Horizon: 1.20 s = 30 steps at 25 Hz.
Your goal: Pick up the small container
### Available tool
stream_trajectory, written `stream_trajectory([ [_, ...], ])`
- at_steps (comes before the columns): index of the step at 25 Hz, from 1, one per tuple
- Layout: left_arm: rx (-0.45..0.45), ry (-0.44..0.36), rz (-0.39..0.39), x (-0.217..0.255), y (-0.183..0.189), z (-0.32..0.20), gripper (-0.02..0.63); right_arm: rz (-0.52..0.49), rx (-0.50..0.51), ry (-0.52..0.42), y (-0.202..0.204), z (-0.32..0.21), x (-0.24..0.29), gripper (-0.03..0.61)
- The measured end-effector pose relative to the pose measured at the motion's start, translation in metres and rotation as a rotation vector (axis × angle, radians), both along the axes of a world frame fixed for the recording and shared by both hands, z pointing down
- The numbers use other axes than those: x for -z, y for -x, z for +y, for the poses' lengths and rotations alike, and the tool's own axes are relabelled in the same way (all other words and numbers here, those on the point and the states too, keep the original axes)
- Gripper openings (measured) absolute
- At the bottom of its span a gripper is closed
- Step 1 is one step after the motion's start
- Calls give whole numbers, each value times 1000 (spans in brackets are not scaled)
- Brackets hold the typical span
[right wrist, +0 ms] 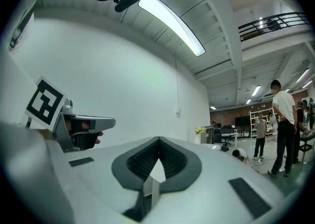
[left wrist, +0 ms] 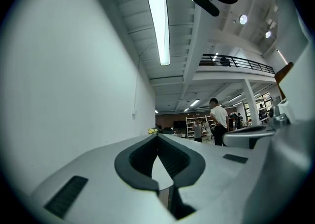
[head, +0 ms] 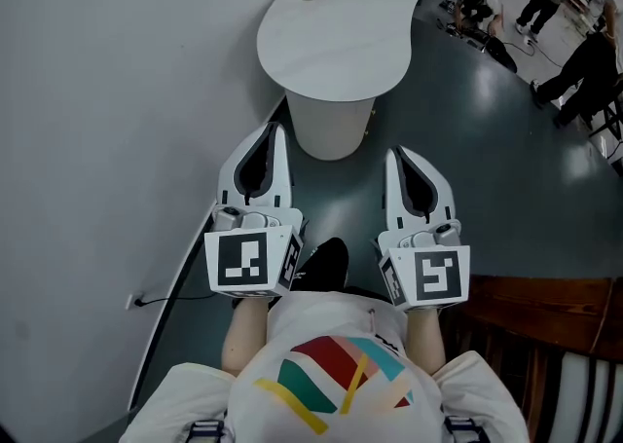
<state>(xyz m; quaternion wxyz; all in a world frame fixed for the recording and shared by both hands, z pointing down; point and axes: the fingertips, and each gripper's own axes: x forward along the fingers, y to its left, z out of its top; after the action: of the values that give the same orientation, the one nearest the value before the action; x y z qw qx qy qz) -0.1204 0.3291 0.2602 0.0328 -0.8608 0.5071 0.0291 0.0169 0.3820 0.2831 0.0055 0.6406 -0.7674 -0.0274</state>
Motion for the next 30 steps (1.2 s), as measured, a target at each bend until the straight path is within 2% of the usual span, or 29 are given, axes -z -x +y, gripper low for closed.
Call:
stream_trajectory([
  [15, -5, -57, 2, 6, -22, -33, 17, -66, -24, -34, -36, -20, 5, 10],
  [20, 19, -27, 31, 2, -21, -56, 17, -62, -26, -18, -41, -34, 4, 10],
  [24, -18, -108, 42, 24, -37, -90, 17, -49, -39, -77, -50, -63, 18, 11],
  [30, -33, -134, 63, 36, -48, -112, 17, -45, -43, -98, -53, -89, 27, 10],
])
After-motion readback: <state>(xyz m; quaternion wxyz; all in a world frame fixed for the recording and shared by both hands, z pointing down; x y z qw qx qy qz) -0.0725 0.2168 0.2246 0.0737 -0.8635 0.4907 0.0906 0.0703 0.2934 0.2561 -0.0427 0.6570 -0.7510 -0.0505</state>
